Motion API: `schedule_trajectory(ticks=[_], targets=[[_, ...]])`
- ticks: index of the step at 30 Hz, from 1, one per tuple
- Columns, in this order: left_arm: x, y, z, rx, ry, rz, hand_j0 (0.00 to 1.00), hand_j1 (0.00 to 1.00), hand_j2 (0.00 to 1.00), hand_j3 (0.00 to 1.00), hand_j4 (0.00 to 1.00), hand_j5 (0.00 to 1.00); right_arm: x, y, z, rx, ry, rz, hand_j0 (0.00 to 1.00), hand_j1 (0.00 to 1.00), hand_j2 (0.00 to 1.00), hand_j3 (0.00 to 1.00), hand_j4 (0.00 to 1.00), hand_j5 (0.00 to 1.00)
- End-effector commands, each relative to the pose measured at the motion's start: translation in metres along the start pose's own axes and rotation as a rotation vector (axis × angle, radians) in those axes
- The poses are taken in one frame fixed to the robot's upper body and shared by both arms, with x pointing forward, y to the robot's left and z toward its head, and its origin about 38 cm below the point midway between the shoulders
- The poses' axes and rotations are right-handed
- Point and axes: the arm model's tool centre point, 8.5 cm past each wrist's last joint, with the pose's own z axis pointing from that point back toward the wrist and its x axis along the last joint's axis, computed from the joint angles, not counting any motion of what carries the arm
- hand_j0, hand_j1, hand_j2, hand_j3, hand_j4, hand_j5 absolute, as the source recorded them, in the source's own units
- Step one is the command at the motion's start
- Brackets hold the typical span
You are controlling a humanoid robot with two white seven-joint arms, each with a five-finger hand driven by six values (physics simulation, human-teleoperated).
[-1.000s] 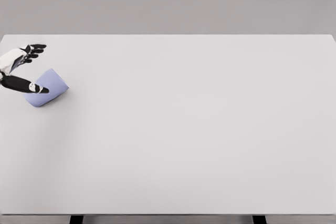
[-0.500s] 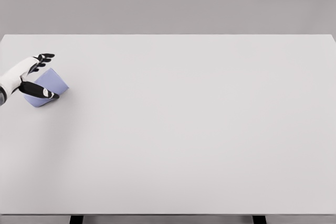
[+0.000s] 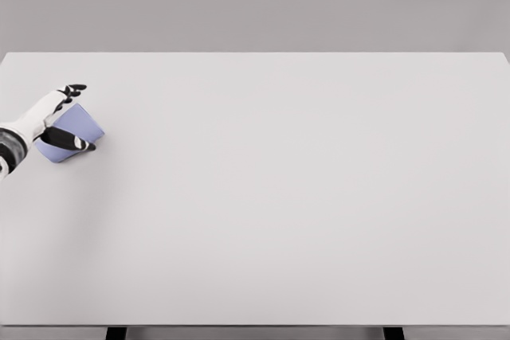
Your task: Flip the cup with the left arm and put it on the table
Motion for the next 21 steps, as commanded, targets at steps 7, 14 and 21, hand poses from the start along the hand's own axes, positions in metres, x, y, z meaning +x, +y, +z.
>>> schedule_trajectory(ticks=[7, 14, 21], targets=[[-0.002, -0.008, -0.007, 0.017, 0.011, -0.031, 1.00, 1.00, 1.00, 1.00, 1.00, 1.00, 0.000, 0.000, 0.000, 0.000, 0.000, 0.000, 1.00, 1.00, 1.00, 1.00, 1.00, 1.00], [-0.010, -0.005, -0.011, 0.040, 0.041, -0.038, 1.00, 1.00, 1.00, 1.00, 1.00, 1.00, 0.000, 0.000, 0.000, 0.000, 0.000, 0.000, 1.00, 1.00, 1.00, 1.00, 1.00, 1.00], [-0.015, -0.008, -0.015, 0.039, 0.056, -0.029, 1.00, 1.00, 1.00, 1.00, 1.00, 1.00, 0.000, 0.000, 0.000, 0.000, 0.000, 0.000, 1.00, 1.00, 1.00, 1.00, 1.00, 1.00]])
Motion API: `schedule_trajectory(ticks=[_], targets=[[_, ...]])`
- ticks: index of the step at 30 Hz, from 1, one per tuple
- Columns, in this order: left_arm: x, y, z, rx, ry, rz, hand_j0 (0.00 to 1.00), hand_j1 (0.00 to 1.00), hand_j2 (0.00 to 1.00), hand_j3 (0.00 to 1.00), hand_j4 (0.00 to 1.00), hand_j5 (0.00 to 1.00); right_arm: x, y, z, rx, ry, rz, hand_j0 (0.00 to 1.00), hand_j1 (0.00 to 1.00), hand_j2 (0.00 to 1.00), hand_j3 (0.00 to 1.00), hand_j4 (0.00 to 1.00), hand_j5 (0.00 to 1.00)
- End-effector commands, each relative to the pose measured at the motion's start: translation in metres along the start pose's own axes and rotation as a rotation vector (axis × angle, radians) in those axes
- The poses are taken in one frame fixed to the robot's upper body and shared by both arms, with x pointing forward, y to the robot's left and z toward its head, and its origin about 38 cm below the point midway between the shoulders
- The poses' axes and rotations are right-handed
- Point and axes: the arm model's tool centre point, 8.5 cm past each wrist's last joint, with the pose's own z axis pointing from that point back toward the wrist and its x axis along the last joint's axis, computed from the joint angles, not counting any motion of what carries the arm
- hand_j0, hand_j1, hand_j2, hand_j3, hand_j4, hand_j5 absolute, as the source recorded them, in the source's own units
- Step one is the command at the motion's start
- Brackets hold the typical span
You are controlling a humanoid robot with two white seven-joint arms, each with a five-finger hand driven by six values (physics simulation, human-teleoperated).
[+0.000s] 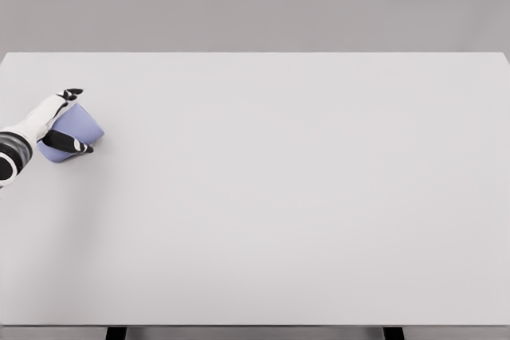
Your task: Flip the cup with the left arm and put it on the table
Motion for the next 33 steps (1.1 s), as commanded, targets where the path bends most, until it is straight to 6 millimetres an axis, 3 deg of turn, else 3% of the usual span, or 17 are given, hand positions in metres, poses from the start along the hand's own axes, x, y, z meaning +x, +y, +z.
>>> schedule_trajectory(ticks=[1, 5, 14, 23, 33], targets=[[-0.002, 0.000, -0.001, 0.005, 0.007, -0.003, 1.00, 1.00, 1.00, 1.00, 1.00, 1.00, 0.000, 0.000, 0.000, 0.000, 0.000, 0.000, 1.00, 1.00, 1.00, 1.00, 1.00, 1.00], [-0.002, -0.002, -0.001, -0.001, 0.007, -0.004, 1.00, 1.00, 1.00, 1.00, 1.00, 1.00, 0.001, 0.000, 0.000, 0.000, -0.002, 0.000, 1.00, 1.00, 1.00, 1.00, 1.00, 1.00], [0.000, -0.005, -0.002, -0.007, 0.002, 0.007, 0.47, 0.47, 0.47, 0.47, 0.47, 0.47, 0.001, 0.000, 0.000, 0.000, -0.002, 0.000, 1.00, 1.00, 1.00, 1.00, 1.00, 1.00], [0.001, 0.003, -0.001, 0.002, -0.010, 0.005, 0.45, 0.45, 0.45, 0.45, 0.45, 0.45, 0.001, 0.000, 0.000, 0.000, 0.000, 0.000, 1.00, 1.00, 1.00, 1.00, 1.00, 1.00], [0.023, 0.028, 0.003, -0.054, -0.354, 0.204, 0.46, 0.46, 0.46, 0.46, 0.46, 0.46, 0.001, 0.000, 0.000, 0.000, 0.000, 0.000, 1.00, 1.00, 1.00, 1.00, 1.00, 1.00]])
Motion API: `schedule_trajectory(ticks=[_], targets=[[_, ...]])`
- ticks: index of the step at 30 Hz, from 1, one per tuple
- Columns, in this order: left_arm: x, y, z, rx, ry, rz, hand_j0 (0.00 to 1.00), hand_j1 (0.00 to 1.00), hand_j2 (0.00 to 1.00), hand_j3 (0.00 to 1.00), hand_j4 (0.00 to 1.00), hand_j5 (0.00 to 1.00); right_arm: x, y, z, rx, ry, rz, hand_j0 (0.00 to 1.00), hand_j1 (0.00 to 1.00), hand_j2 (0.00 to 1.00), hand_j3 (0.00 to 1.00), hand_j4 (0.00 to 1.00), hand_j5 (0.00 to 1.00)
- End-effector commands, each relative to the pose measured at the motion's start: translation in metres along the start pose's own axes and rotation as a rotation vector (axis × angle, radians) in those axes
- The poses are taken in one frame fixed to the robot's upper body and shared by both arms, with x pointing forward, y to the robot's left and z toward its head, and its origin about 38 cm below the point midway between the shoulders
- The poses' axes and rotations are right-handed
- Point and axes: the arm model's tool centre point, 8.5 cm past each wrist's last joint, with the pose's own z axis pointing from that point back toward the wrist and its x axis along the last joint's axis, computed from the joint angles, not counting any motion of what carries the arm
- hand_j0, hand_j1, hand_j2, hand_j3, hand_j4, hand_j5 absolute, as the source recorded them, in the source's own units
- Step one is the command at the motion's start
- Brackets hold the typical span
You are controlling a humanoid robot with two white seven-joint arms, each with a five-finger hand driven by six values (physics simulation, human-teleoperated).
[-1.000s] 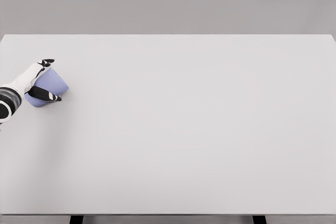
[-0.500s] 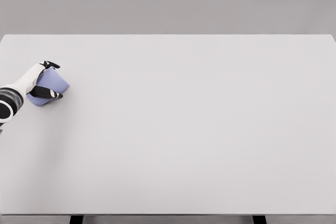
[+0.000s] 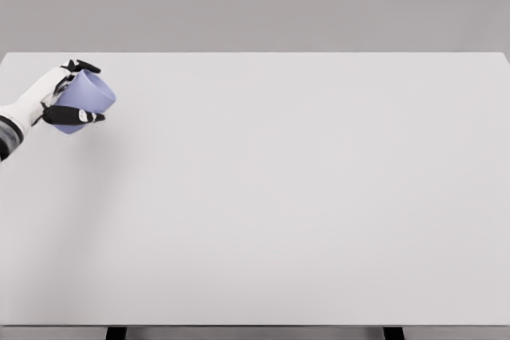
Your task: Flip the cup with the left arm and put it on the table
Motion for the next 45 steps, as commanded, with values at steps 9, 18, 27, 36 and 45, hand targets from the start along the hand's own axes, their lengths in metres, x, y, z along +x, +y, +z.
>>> schedule_trajectory(ticks=[9, 18, 27, 36, 45], targets=[[0.024, -0.028, -0.001, -0.198, -0.387, 0.192, 0.46, 0.46, 0.46, 0.46, 0.46, 0.46, 0.000, 0.000, 0.000, 0.000, 0.000, 0.000, 1.00, 1.00, 1.00, 1.00, 1.00, 1.00], [0.023, -0.063, -0.060, -0.413, -0.585, 0.399, 0.47, 0.47, 0.47, 0.47, 0.47, 0.47, 0.000, 0.000, 0.000, 0.000, 0.000, 0.000, 1.00, 1.00, 1.00, 1.00, 1.00, 1.00], [0.029, -0.059, -0.108, -0.264, -0.546, 0.796, 0.47, 0.47, 0.47, 0.47, 0.47, 0.47, 0.000, 0.000, 0.000, -0.001, 0.000, 0.000, 1.00, 1.00, 1.00, 1.00, 1.00, 1.00], [0.050, -0.112, -0.125, -0.311, -0.548, 0.806, 0.46, 0.46, 0.46, 0.46, 0.46, 0.46, 0.000, 0.000, 0.000, 0.000, 0.000, 0.000, 1.00, 1.00, 1.00, 1.00, 1.00, 1.00], [0.055, -0.142, -0.130, -0.338, -0.537, 0.808, 0.46, 0.46, 0.46, 0.46, 0.46, 0.46, 0.000, 0.000, 0.000, 0.000, 0.000, 0.000, 1.00, 1.00, 1.00, 1.00, 1.00, 1.00]])
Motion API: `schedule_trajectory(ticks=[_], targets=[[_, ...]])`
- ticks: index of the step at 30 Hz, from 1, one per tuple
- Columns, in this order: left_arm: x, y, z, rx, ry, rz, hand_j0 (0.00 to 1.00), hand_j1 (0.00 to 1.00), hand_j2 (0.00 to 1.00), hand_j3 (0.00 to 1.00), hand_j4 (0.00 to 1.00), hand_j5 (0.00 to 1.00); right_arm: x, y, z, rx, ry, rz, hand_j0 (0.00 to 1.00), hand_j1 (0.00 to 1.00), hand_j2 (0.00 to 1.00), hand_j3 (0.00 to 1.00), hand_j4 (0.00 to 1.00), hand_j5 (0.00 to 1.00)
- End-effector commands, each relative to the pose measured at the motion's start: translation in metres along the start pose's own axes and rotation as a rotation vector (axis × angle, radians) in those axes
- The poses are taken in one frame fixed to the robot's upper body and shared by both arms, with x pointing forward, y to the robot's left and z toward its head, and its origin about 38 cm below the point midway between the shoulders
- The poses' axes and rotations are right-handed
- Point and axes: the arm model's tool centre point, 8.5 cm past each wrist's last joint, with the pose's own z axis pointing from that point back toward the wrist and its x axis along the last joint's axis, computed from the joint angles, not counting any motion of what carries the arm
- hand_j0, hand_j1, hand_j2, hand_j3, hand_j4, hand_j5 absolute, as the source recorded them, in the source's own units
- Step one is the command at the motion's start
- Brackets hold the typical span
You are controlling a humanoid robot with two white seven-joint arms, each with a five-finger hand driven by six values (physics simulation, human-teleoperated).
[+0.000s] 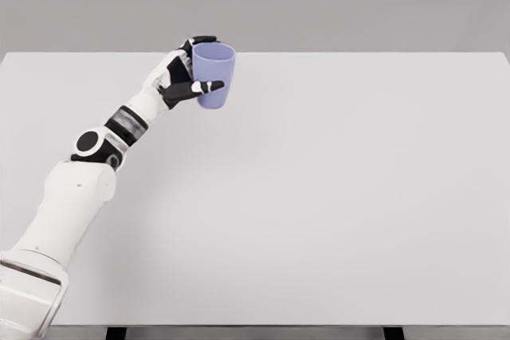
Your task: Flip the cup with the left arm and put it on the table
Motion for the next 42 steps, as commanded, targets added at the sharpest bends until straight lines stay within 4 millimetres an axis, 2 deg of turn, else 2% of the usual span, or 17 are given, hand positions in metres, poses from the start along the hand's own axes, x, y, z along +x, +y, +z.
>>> schedule_trajectory(ticks=[1, 15, 17, 18, 25, 27, 29, 32, 34, 35, 38, 42], targets=[[-0.004, -0.006, -0.003, -0.009, -0.002, -0.012, 0.47, 0.47, 0.47, 0.47, 0.47, 0.47, 0.000, 0.000, 0.000, 0.000, 0.001, 0.000, 1.00, 1.00, 1.00, 1.00, 1.00, 1.00], [-0.023, -0.015, 0.004, -0.016, 0.037, -0.001, 0.48, 0.48, 0.48, 0.48, 0.48, 0.48, 0.000, 0.000, 0.000, 0.000, 0.000, 0.000, 1.00, 1.00, 1.00, 1.00, 1.00, 1.00], [-0.026, -0.016, 0.005, -0.016, 0.044, 0.004, 0.49, 0.49, 0.49, 0.49, 0.49, 0.49, 0.000, 0.000, 0.000, 0.000, 0.000, 0.000, 1.00, 1.00, 1.00, 1.00, 1.00, 1.00], [-0.029, -0.015, 0.007, -0.014, 0.051, 0.008, 0.53, 0.53, 0.53, 0.53, 0.53, 0.53, 0.000, 0.000, 0.000, 0.000, 0.000, 0.000, 1.00, 1.00, 1.00, 1.00, 1.00, 1.00], [-0.034, -0.017, 0.012, -0.010, 0.055, 0.014, 0.55, 0.55, 0.55, 0.55, 0.55, 0.55, 0.000, 0.000, 0.000, 0.000, 0.000, 0.000, 1.00, 1.00, 1.00, 1.00, 1.00, 1.00], [-0.034, -0.017, 0.012, -0.011, 0.055, 0.012, 0.58, 0.58, 0.58, 0.58, 0.58, 0.58, 0.000, 0.000, 0.000, 0.000, 0.000, 0.000, 1.00, 1.00, 1.00, 1.00, 1.00, 1.00], [-0.035, -0.017, 0.012, -0.011, 0.054, 0.012, 0.70, 0.70, 0.70, 0.70, 0.70, 0.70, 0.000, 0.000, 0.000, 0.000, 0.000, 0.000, 1.00, 1.00, 1.00, 1.00, 1.00, 1.00], [-0.034, -0.017, 0.014, -0.013, 0.047, 0.008, 0.79, 0.79, 0.79, 0.79, 0.79, 0.79, 0.000, 0.000, 0.000, 0.000, 0.000, 0.000, 1.00, 1.00, 1.00, 1.00, 1.00, 1.00], [-0.033, -0.017, 0.014, -0.012, 0.041, 0.003, 0.91, 0.91, 0.91, 0.91, 0.91, 0.91, 0.000, 0.000, 0.000, 0.000, 0.000, 0.000, 1.00, 1.00, 1.00, 1.00, 1.00, 1.00], [-0.033, -0.017, 0.014, -0.014, 0.039, 0.001, 0.93, 0.93, 0.93, 0.93, 0.93, 0.93, 0.000, 0.000, 0.000, 0.000, 0.000, 0.000, 1.00, 1.00, 1.00, 1.00, 1.00, 1.00], [-0.033, -0.016, 0.017, -0.010, 0.031, -0.007, 0.99, 0.99, 0.99, 0.99, 0.99, 0.99, 0.000, 0.000, 0.000, 0.000, 0.000, 0.001, 1.00, 1.00, 1.00, 1.00, 1.00, 1.00], [-0.031, -0.017, 0.017, -0.012, 0.006, -0.025, 1.00, 1.00, 1.00, 1.00, 1.00, 1.00, 0.000, 0.000, 0.000, 0.000, 0.000, 0.000, 1.00, 1.00, 1.00, 1.00, 1.00, 1.00]])
